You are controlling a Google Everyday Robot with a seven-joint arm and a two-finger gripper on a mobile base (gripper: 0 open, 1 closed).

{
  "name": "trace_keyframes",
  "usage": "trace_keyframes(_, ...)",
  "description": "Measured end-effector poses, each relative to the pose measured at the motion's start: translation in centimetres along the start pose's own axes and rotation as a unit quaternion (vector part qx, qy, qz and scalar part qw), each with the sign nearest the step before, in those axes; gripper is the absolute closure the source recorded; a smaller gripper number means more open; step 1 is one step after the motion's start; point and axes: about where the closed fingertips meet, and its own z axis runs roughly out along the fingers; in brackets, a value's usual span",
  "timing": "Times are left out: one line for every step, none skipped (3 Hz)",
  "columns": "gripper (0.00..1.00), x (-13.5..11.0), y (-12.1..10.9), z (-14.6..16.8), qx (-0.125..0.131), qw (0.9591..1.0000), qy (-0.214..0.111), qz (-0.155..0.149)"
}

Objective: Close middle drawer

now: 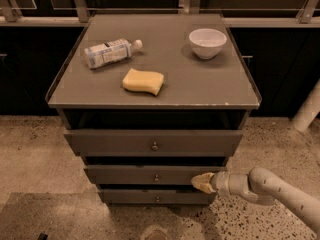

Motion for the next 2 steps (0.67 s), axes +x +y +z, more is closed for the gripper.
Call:
trace_keyframes(1.00,-0.61,-0.77,0.11,0.018,0.9998,0.006,0.000)
trace_keyframes(1.00,-0.54,-0.63,0.06,0.017,0.9998,0.006,0.000)
